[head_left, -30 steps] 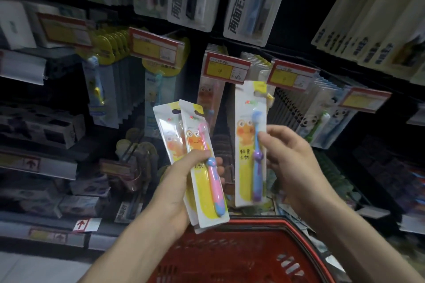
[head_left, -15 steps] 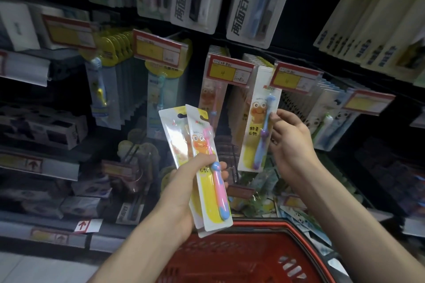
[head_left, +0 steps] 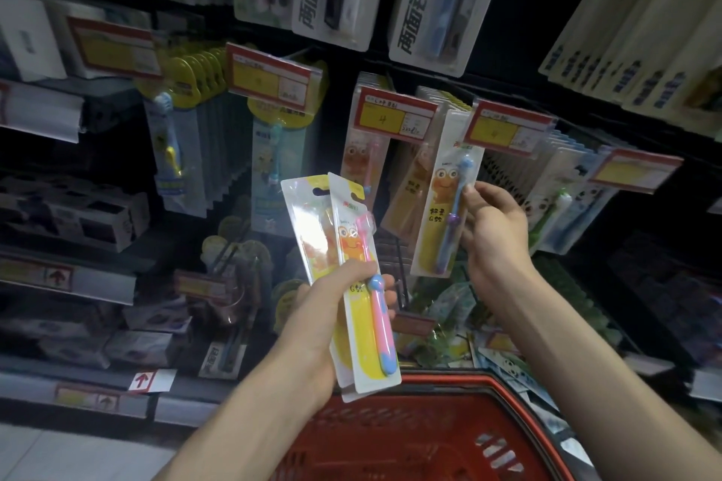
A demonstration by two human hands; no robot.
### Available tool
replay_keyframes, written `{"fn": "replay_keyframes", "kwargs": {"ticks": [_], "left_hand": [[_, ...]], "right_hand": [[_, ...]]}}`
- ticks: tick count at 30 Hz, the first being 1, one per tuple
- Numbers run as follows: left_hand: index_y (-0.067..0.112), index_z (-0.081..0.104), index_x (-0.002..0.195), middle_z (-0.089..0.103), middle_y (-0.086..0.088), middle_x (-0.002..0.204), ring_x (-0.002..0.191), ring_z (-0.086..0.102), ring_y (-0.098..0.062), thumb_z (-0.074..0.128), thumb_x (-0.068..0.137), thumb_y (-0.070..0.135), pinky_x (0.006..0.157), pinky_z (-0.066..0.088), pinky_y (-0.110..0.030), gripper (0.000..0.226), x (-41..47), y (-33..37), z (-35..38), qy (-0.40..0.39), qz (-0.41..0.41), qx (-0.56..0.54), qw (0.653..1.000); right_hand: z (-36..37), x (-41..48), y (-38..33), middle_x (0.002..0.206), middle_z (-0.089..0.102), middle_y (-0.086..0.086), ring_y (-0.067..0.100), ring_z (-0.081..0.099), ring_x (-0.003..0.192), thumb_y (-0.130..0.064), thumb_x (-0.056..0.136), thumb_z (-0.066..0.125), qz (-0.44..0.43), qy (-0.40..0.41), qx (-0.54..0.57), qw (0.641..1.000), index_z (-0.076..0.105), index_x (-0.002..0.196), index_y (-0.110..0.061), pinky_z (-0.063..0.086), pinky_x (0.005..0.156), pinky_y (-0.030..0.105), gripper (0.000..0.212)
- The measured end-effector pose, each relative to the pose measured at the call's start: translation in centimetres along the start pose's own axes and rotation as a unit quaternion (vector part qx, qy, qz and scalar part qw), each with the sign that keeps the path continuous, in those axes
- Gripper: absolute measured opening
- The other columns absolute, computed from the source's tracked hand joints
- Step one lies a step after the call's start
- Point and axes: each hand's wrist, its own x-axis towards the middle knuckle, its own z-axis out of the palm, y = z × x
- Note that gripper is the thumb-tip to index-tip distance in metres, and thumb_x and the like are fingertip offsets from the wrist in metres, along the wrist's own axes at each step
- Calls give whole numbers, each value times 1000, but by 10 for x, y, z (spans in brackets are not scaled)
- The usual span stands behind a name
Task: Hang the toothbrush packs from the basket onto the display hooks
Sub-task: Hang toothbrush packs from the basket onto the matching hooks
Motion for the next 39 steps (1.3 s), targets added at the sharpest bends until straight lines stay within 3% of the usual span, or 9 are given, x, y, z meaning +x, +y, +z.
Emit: {"fn": "replay_keyframes", "kwargs": {"ticks": [6, 12, 15, 19, 24, 28, 32, 35, 39], "left_hand": [[-1, 76, 111, 80, -16, 95, 75, 75, -23, 77, 85, 26, 61, 63, -32, 37, -7, -3, 1, 14, 11, 28, 999], [3, 77, 105, 81, -13, 96, 75, 76, -21, 76, 84, 25, 72, 61, -34, 31, -12, -4, 1, 18, 24, 39, 999], [-1, 76, 107, 81, -15, 95, 74, 78, -22, 77, 83, 24, 62, 62, -31, 35, -9, -3, 0, 23, 29, 45, 998], [-4, 79, 100, 78, -22, 92, 72, 75, -27, 81, 60, 32, 61, 63, -31, 54, -8, -4, -3, 15, 22, 44, 999], [-4, 78, 103, 79, -21, 97, 75, 77, -26, 80, 60, 31, 60, 63, -32, 56, -11, -6, -4, 18, 38, 38, 998], [-2, 73, 109, 81, -16, 98, 76, 79, -23, 79, 71, 25, 56, 63, -33, 46, -18, -3, 2, 11, 49, 42, 998], [0, 74, 108, 79, -21, 100, 81, 79, -29, 80, 75, 17, 55, 62, -35, 37, -31, -5, 3, -1, 73, 28, 997], [2, 74, 110, 79, -21, 101, 86, 79, -31, 80, 77, 17, 64, 65, -39, 37, -38, -6, 5, -23, 71, 25, 997], [5, 74, 118, 79, -21, 105, 97, 78, -36, 81, 72, 25, 80, 66, -45, 51, -39, -7, 9, -33, 78, 48, 995]], "right_hand": [[6, 2, 5, 105, 75, 5, 19, 69, 87, -21, 104, 61, -18, 10, -19, 1000, 67, 106, -19, 58, 96, 54, 7], [8, 2, 4, 103, 72, 5, 13, 66, 75, -20, 105, 59, -23, 4, -22, 1000, 64, 103, -21, 58, 96, 54, 6], [5, -1, 3, 110, 72, 6, 11, 67, 74, -22, 105, 60, -18, 10, -36, 999, 63, 101, -25, 58, 96, 52, 5], [-1, -2, 0, 112, 72, 6, 13, 70, 82, -23, 104, 61, -18, 15, -47, 999, 64, 103, -25, 59, 96, 50, 4], [-9, -5, -2, 111, 71, 4, 2, 70, 64, -22, 105, 60, -20, 5, -56, 998, 64, 108, -22, 59, 97, 48, 5], [-14, -9, -2, 103, 71, -3, 12, 71, 95, -21, 104, 61, -27, 14, -76, 997, 65, 112, -23, 57, 98, 42, 9], [-28, -32, 0, 113, 66, -7, 5, 63, 106, -15, 103, 61, -89, 15, -146, 985, 62, 122, -22, 49, 82, 18, 20], [-37, -61, 6, 108, 69, -10, -4, 64, 97, -15, 100, 65, -118, -32, -168, 978, 66, 115, -23, 51, 87, 22, 17], [-36, -88, 9, 97, 77, 3, 16, 74, 89, -29, 96, 72, -11, -169, -157, 973, 76, 105, -22, 60, 76, 30, 12]]}}
